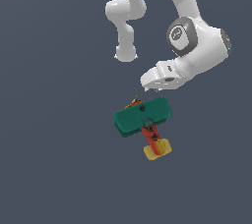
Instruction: Pick up the object and move it to a goal position.
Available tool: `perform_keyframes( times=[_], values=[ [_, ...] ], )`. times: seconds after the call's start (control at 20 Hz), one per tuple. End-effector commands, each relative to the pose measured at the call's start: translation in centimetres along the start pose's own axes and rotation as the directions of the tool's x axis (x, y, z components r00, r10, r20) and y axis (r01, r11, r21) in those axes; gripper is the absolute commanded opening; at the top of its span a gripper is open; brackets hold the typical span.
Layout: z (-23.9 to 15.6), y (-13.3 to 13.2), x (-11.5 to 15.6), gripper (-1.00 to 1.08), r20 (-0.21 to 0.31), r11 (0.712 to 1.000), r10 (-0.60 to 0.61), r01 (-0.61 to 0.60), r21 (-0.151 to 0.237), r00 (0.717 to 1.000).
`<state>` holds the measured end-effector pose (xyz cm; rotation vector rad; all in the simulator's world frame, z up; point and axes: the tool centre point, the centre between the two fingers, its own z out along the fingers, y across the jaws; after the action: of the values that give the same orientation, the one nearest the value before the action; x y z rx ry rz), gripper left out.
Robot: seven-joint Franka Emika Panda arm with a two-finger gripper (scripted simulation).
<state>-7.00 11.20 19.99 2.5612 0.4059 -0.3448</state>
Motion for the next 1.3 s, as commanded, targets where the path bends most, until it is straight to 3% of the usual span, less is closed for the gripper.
perform_keyframes(
  times=[0.0, 0.65, 0.95, 1.25],
  values=[
    [0.1, -1.0, 0.4, 0.28, 0.003, 0.998, -0.021, 0.021, -0.053, 1.000],
    [0.1, -5.6, 2.2, 0.28, 0.006, 0.945, -0.109, 0.105, -0.310, 0.994],
    [0.0, -6.9, 2.7, 0.28, 0.003, 0.917, -0.131, 0.122, -0.379, 0.991],
    [-0.2, -7.7, 3.0, 0.28, -0.001, 0.899, -0.146, 0.132, -0.417, 0.989]
  ],
)
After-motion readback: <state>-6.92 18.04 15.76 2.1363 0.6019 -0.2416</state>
